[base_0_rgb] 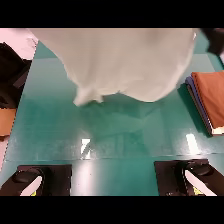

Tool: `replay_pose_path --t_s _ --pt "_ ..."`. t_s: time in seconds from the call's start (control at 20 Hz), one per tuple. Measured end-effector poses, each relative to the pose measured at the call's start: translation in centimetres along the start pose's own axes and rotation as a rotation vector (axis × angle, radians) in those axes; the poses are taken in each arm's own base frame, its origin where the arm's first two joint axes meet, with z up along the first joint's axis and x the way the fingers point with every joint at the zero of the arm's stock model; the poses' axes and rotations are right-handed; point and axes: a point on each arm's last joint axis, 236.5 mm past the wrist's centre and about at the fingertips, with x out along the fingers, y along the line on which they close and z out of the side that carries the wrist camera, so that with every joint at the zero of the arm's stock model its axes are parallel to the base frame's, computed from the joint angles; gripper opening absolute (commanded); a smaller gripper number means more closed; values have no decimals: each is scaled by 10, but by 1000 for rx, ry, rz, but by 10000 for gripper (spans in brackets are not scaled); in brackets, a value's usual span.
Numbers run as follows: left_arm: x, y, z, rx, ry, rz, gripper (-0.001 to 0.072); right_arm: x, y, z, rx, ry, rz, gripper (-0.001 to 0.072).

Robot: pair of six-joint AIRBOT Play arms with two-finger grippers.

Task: Fold the shirts.

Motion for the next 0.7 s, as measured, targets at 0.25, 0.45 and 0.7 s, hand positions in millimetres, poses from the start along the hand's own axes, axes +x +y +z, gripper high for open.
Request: replay_pose_path --t_s 0.25,0.45,0.7 --pt "7 2 8 25 -16 4 20 -10 -5 18 42 -71 -33 17" --pt "81 36 -83 -18 237 26 21 50 -21 -39 183 118 -14 18" --pt "174 92 -265 -119 617 66 22 139 -42 -146 363 397 0 18"
